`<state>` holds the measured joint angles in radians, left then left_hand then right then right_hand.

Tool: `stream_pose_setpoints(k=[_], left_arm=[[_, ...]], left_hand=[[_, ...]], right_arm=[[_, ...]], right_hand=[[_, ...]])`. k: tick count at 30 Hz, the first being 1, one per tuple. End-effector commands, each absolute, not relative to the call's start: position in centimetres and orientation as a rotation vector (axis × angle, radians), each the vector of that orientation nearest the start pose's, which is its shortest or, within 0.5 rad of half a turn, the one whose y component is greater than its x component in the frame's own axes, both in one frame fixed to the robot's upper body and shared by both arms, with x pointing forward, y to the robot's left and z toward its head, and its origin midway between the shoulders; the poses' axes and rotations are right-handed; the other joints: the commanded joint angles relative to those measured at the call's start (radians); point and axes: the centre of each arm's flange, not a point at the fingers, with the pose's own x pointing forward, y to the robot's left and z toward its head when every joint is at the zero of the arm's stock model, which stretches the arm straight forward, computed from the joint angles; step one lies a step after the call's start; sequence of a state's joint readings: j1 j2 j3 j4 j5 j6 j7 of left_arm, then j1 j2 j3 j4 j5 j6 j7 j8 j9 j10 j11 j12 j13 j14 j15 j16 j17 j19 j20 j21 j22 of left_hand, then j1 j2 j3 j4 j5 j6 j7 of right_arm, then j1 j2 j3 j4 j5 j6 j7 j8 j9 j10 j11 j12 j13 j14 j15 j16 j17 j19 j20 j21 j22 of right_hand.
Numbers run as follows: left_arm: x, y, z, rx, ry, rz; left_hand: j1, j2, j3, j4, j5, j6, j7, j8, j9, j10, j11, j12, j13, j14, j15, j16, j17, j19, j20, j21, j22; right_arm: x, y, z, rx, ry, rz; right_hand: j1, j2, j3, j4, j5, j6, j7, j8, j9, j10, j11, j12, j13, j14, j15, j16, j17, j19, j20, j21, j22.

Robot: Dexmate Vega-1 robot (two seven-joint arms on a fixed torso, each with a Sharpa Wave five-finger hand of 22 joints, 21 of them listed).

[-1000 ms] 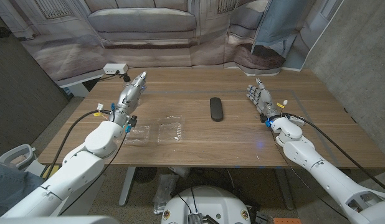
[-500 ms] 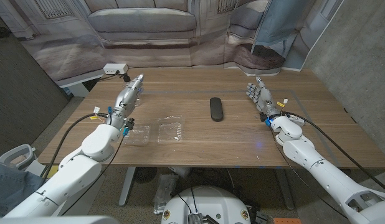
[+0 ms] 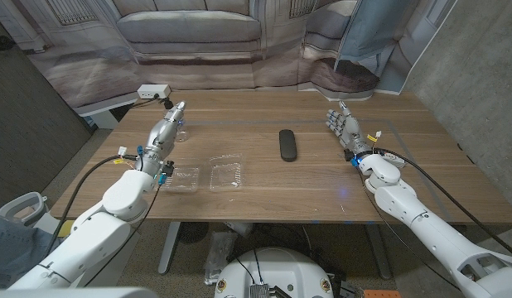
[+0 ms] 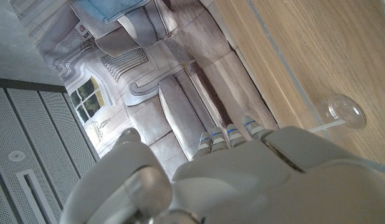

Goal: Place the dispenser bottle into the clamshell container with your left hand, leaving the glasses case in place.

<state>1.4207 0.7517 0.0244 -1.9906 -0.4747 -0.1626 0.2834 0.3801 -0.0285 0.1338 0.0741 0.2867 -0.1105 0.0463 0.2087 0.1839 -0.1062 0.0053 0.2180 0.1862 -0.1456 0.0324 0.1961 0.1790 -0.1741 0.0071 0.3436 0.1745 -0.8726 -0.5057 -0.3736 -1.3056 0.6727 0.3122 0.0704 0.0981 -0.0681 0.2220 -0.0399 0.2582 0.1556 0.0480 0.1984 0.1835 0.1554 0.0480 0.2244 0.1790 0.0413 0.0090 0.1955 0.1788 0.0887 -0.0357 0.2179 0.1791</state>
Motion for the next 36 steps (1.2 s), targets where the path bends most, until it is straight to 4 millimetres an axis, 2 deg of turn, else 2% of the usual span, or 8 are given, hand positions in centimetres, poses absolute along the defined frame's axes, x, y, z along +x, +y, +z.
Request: stream_pose_setpoints(k=[1, 7, 18, 21, 24, 28, 36], left_arm=[[48.6, 34.2, -4.5, 0.167, -0.652, 0.041], [48.6, 34.3, -4.8, 0.168, -0.641, 0.052], [48.4, 34.7, -5.0, 0.174, -0.620, 0.074], [48.4, 34.7, -4.8, 0.179, -0.611, 0.076], [48.4, 34.8, -4.7, 0.189, -0.599, 0.083], [48.0, 35.1, -4.9, 0.199, -0.584, 0.104], [46.9, 35.9, -5.5, 0.197, -0.580, 0.136]], left_hand=[[0.011, -0.003, 0.000, -0.006, 0.000, -0.006, 0.000, -0.005, 0.002, -0.006, 0.007, -0.004, 0.003, -0.004, 0.008, -0.002, 0.005, -0.043, 0.019, -0.004, 0.003], [0.013, -0.004, -0.002, -0.007, -0.002, -0.007, 0.000, -0.007, 0.002, -0.010, 0.023, -0.007, 0.004, -0.005, 0.016, -0.003, 0.006, -0.036, 0.028, -0.006, 0.003], [0.018, -0.008, -0.006, -0.011, -0.005, -0.014, -0.003, -0.011, 0.002, -0.015, 0.027, -0.009, 0.004, -0.005, 0.026, -0.003, 0.006, -0.030, 0.048, -0.010, 0.004], [0.023, -0.015, -0.011, -0.015, -0.007, -0.019, -0.003, -0.012, 0.003, -0.021, 0.034, -0.012, 0.005, -0.006, 0.046, -0.003, 0.007, -0.037, 0.068, -0.018, 0.005], [0.027, -0.022, -0.015, -0.019, -0.008, -0.025, -0.005, -0.014, 0.004, -0.026, 0.040, -0.013, 0.005, -0.005, 0.053, -0.003, 0.007, -0.033, 0.091, -0.020, 0.005], [0.030, -0.030, -0.021, -0.022, -0.009, -0.033, -0.006, -0.016, 0.004, -0.028, 0.048, -0.014, 0.005, 0.000, 0.064, -0.001, 0.008, -0.024, 0.109, -0.022, 0.006], [0.032, -0.035, -0.024, -0.025, -0.010, -0.034, -0.007, -0.016, 0.004, -0.030, 0.049, -0.014, 0.006, 0.001, 0.065, -0.001, 0.008, -0.019, 0.117, -0.022, 0.007]], right_arm=[[65.0, -28.0, -4.2, 0.058, -0.588, 0.259], [65.2, -27.9, -4.2, 0.058, -0.585, 0.261], [65.4, -27.5, -4.4, 0.067, -0.578, 0.265], [65.4, -27.4, -4.4, 0.065, -0.580, 0.267], [65.3, -27.4, -4.3, 0.065, -0.582, 0.268], [65.2, -27.4, -4.5, 0.064, -0.579, 0.267], [65.2, -27.4, -4.7, 0.063, -0.576, 0.266]], right_hand=[[0.004, 0.007, -0.006, -0.003, -0.006, 0.002, -0.012, 0.004, 0.004, 0.006, -0.004, 0.002, 0.004, 0.009, -0.001, 0.000, 0.005, 0.012, -0.025, -0.003, 0.004], [0.005, 0.007, -0.006, -0.004, -0.007, 0.002, -0.014, 0.003, 0.004, 0.004, -0.002, 0.001, 0.004, 0.010, 0.000, -0.001, 0.005, 0.012, -0.025, -0.004, 0.004], [0.007, 0.009, -0.007, -0.006, -0.007, 0.004, -0.011, 0.003, 0.004, 0.006, -0.004, 0.000, 0.004, 0.011, 0.001, -0.002, 0.005, 0.013, -0.024, -0.005, 0.004], [0.007, 0.009, -0.007, -0.006, -0.008, 0.006, -0.011, 0.004, 0.004, 0.007, -0.005, 0.000, 0.004, 0.013, 0.001, -0.001, 0.005, 0.015, -0.025, -0.005, 0.004], [0.008, 0.009, -0.007, -0.006, -0.008, 0.007, -0.010, 0.004, 0.004, 0.008, -0.007, 0.000, 0.004, 0.014, -0.002, -0.001, 0.005, 0.015, -0.025, -0.005, 0.004], [0.008, 0.010, -0.007, -0.007, -0.008, 0.007, -0.010, 0.004, 0.004, 0.009, -0.008, 0.000, 0.004, 0.015, -0.002, -0.001, 0.005, 0.016, -0.026, -0.005, 0.004], [0.009, 0.011, -0.008, -0.007, -0.009, 0.010, -0.009, 0.004, 0.004, 0.010, -0.009, 0.000, 0.004, 0.018, -0.001, -0.001, 0.005, 0.019, -0.025, -0.005, 0.004]])
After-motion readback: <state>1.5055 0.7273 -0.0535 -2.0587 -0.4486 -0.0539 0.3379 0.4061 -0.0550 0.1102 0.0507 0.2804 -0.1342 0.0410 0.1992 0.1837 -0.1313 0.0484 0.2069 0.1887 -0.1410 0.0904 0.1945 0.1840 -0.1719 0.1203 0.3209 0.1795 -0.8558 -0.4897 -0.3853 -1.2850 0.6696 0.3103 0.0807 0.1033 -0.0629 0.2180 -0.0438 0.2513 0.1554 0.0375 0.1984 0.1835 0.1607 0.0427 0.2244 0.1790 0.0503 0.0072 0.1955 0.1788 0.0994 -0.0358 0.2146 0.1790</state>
